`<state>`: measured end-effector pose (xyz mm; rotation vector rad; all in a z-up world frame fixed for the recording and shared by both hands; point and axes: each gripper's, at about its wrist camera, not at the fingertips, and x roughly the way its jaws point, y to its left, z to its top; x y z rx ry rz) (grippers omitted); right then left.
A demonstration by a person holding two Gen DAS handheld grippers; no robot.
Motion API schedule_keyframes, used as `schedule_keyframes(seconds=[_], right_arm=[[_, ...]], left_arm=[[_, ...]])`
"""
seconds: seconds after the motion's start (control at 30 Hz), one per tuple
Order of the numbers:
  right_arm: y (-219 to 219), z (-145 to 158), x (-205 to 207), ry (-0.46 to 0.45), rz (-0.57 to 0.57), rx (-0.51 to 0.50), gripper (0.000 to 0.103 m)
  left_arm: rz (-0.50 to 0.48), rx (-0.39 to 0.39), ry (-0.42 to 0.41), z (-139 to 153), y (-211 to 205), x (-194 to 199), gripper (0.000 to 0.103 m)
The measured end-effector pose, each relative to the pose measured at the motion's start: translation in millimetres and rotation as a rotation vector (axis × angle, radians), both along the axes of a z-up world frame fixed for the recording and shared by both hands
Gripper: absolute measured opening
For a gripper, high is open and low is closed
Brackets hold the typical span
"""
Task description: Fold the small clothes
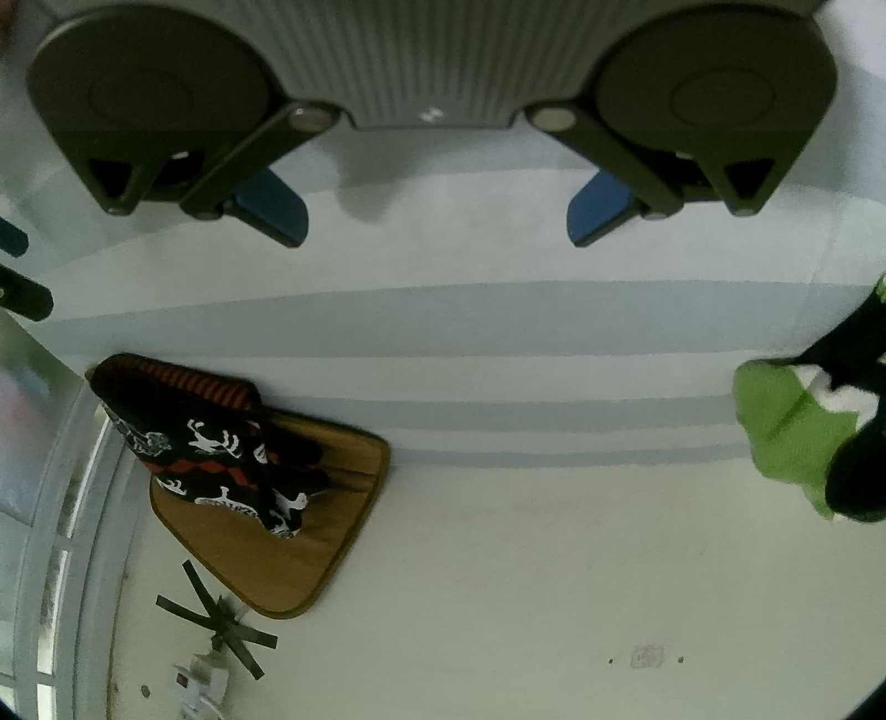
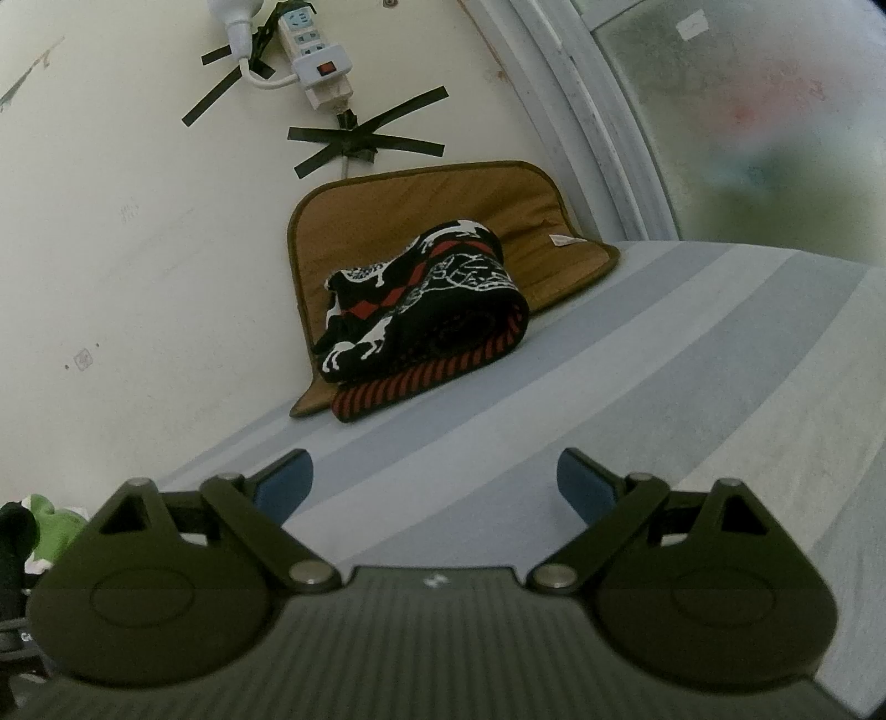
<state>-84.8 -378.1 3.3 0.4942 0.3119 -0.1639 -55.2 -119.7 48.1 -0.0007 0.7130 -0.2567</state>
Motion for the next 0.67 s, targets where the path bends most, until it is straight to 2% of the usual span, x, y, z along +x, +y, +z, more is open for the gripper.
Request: schedule_keyframes(seconds=[0.17,0.37,0.67], right_arm=[[-0.1,-0.1,-0.1,0.000,0.000,0.000,0.097],[0.0,-0.1,-0.1,0.000,0.000,0.000,0.097],[0.8,0.8,1.8,0.002,0.003,-0.002,0.097]], left_arm=[[0.009,0.032,-0.012,0.9,-2.8,-0.3,0.103],[0.074,0.054,0.005,1.5,0.9,2.7,0.103],[0.033,0.083,-0.026,1.9,-2.5,-1.3,0.103]])
